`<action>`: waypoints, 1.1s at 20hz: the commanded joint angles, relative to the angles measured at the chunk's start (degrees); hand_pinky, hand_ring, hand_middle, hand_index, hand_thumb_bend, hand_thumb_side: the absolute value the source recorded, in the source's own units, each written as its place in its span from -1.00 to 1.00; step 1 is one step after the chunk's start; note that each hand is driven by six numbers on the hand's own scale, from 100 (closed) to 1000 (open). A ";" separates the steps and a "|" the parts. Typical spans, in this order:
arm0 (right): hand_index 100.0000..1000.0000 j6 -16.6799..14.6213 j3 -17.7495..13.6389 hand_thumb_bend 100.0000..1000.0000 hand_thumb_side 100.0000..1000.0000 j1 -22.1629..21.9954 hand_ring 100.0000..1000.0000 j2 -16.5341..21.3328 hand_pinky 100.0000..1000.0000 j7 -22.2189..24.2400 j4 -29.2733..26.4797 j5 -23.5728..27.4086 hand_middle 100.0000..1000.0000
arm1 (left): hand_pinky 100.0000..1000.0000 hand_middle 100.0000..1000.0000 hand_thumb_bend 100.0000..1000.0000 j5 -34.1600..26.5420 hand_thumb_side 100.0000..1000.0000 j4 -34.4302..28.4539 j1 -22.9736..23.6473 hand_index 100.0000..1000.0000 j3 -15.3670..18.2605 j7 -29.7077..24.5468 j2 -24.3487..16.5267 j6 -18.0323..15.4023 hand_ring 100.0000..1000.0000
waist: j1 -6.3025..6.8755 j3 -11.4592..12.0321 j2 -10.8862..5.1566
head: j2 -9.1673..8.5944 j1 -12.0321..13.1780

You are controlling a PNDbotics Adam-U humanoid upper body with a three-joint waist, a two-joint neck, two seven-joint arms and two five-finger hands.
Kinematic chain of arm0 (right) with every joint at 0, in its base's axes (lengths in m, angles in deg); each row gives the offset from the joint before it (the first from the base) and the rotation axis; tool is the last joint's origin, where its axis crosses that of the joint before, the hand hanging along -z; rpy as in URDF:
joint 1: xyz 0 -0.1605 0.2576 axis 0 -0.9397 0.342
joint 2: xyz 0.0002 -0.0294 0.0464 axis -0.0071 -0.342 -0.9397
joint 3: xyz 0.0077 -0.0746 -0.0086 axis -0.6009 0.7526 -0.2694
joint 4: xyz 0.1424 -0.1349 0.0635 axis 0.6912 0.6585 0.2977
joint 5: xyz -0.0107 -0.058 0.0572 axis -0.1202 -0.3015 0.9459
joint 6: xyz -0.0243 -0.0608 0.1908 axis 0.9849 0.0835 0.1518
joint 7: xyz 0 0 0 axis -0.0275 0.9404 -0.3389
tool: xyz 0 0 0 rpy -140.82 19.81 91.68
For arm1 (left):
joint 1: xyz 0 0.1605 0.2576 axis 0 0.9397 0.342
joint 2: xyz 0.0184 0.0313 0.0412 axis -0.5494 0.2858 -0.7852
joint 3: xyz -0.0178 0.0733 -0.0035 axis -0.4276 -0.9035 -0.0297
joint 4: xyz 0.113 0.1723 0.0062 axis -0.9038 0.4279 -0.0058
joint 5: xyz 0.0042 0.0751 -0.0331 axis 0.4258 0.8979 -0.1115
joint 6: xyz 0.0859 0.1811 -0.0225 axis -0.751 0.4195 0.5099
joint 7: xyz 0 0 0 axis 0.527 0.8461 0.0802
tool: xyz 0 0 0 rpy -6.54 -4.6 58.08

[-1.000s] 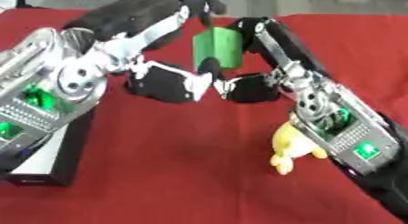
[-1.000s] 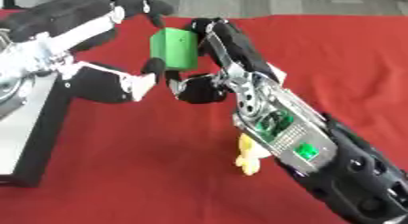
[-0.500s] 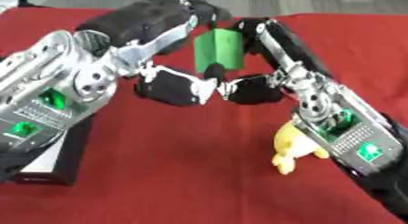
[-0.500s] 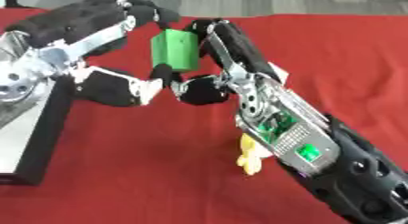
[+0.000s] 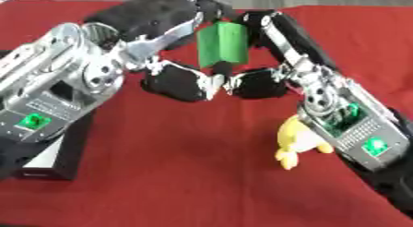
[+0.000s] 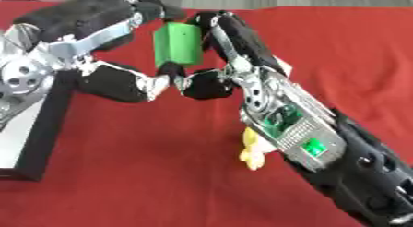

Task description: Pick up the objects with one hand, pass them to the other hand, and then place them into the box on the other side of the table.

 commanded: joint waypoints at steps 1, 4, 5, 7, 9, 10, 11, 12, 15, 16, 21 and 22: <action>-0.06 -0.22 -0.34 -1.00 -1.00 0.93 0.22 0.44 0.43 -0.24 -1.20 -0.16 0.04 | 1.00 0.59 -0.81 1.67 -0.25 0.75 -0.49 0.91 0.00 -0.21 -0.02 -0.72 1.00 | 0.55 -0.07 0.00 | -0.11 0.42; -0.06 -0.18 -0.29 -1.00 -1.00 0.88 0.22 0.38 0.43 -0.32 -1.20 0.00 0.04 | 1.00 0.60 -0.82 2.67 -0.18 1.15 -0.43 0.92 -0.18 -0.16 0.22 -1.73 1.00 | 0.56 -0.14 0.06 | -0.16 0.60; -0.06 -0.18 -0.29 -1.00 -1.00 0.87 0.22 0.36 0.43 -0.36 -1.20 0.03 0.04 | 1.00 0.59 -0.82 2.85 -0.17 1.28 -0.42 0.92 -0.21 -0.24 0.30 -1.88 1.00 | 0.56 -0.17 0.08 | -0.15 0.67; -0.06 -0.19 -0.26 -1.00 -1.00 0.86 0.22 0.34 0.43 -0.41 -1.20 0.07 0.03 | 1.00 0.59 -0.84 2.95 -0.12 1.56 -0.36 0.92 -0.28 -0.38 0.42 -2.07 1.00 | 0.56 -0.22 0.11 | -0.11 0.74; -0.06 -0.21 -0.23 -1.00 -1.00 0.87 0.22 0.35 0.43 -0.44 -1.20 0.08 0.03 | 1.00 0.58 -0.86 2.96 -0.11 1.87 -0.32 0.91 -0.34 -0.49 0.54 -2.14 1.00 | 0.55 -0.20 0.16 | -0.12 0.78; -0.06 -0.24 -0.21 -1.00 -1.00 0.88 0.22 0.35 0.43 -0.44 -1.20 0.07 0.03 | 1.00 0.57 -0.88 2.93 -0.12 2.07 -0.29 0.91 -0.35 -0.47 0.62 -2.11 1.00 | 0.54 -0.18 0.18 | -0.11 0.83; -0.06 -0.28 -0.19 -1.00 -1.00 0.89 0.22 0.36 0.43 -0.43 -1.20 0.07 0.03 | 1.00 0.55 -0.88 2.91 -0.19 2.31 -0.27 0.90 -0.36 -0.36 0.69 -2.03 1.00 | 0.53 -0.17 0.20 | -0.13 0.87; -0.06 -0.33 -0.17 -1.00 -1.00 0.91 0.22 0.36 0.43 -0.41 -1.20 0.05 0.03 | 1.00 0.55 -0.88 2.92 -0.19 2.56 -0.25 0.90 -0.36 -0.12 0.76 -1.88 1.00 | 0.52 -0.16 0.22 | -0.16 0.90; -0.06 -0.45 -0.10 -1.00 -1.00 0.92 0.22 0.38 0.43 -0.28 -1.20 -0.04 0.04 | 1.00 0.44 -1.00 2.41 -0.28 3.04 -0.17 0.80 -0.19 1.58 1.07 -1.13 1.00 | 0.48 -0.13 0.28 | -0.28 1.04; -0.06 -0.47 -0.08 -1.00 -1.00 0.92 0.22 0.37 0.43 -0.24 -1.20 -0.07 0.04 | 1.00 0.40 -1.00 2.13 -0.30 3.10 -0.15 0.77 -0.17 2.39 1.13 -0.79 1.00 | 0.47 -0.12 0.30 | -0.32 1.08; -0.06 -0.58 -0.04 -1.00 -1.00 0.92 0.22 0.33 0.42 -0.06 -1.20 -0.23 0.04 | 1.00 0.35 -1.00 1.12 -0.35 3.30 -0.13 0.70 -0.63 4.99 1.23 -0.03 0.95 | 0.42 -0.20 0.43 | -0.44 1.28; -0.06 -0.57 -0.04 -1.00 -1.00 0.93 0.22 0.31 0.42 -0.05 -1.20 -0.22 0.04 | 1.00 0.38 -0.92 1.25 -0.42 3.43 -0.15 0.70 -0.79 4.94 1.22 -0.25 0.96 | 0.42 -0.24 0.44 | -0.40 1.36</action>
